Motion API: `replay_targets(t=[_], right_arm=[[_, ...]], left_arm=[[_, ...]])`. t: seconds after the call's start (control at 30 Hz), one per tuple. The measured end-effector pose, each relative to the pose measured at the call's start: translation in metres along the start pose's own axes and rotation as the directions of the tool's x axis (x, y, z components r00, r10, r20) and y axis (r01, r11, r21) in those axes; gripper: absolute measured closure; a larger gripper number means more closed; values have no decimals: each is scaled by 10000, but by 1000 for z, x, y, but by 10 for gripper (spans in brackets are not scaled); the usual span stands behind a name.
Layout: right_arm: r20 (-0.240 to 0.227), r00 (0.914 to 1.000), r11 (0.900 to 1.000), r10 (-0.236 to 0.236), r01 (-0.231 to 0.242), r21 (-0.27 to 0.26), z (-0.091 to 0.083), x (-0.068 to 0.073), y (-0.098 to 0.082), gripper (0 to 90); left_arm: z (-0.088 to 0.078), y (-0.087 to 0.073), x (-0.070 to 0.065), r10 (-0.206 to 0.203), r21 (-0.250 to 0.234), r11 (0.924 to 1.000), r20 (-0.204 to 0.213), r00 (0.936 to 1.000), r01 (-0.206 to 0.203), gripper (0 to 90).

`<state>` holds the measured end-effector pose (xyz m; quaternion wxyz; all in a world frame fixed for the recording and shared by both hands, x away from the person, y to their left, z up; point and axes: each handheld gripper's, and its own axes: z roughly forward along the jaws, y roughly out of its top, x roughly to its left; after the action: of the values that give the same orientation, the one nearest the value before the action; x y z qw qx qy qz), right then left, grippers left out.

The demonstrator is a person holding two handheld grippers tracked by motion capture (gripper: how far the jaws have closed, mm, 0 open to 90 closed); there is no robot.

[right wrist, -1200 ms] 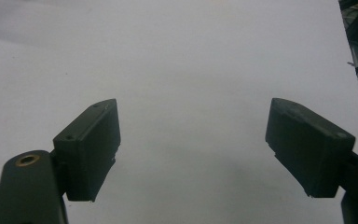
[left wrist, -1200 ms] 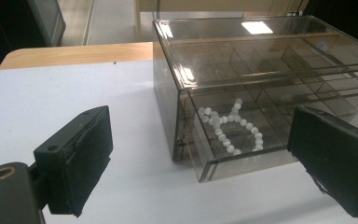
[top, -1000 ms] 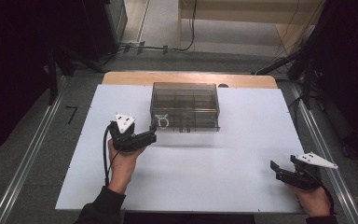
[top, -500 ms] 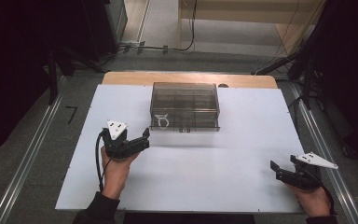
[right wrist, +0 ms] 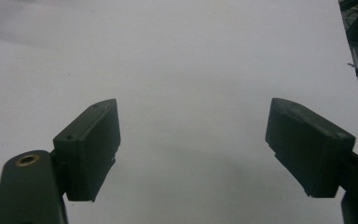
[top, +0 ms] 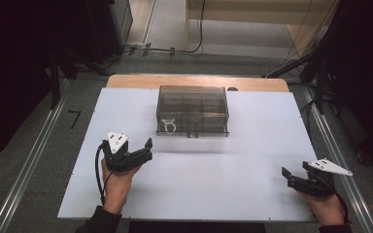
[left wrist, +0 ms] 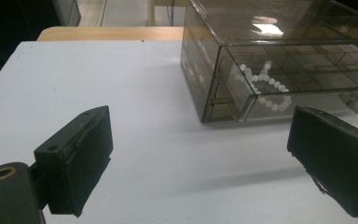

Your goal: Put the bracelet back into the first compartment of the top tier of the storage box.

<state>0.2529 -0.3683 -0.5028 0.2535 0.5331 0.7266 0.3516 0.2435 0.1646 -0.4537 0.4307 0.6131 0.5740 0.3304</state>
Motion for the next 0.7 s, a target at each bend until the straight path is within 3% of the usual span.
replay_targets(t=[0.7], right_arm=[[19, 10000, 10000, 0, 0, 46, 1, 0, -1, 165]], left_arm=[[-10, -13, 10, -122, 166, 9998, -58, 9999, 123, 69]])
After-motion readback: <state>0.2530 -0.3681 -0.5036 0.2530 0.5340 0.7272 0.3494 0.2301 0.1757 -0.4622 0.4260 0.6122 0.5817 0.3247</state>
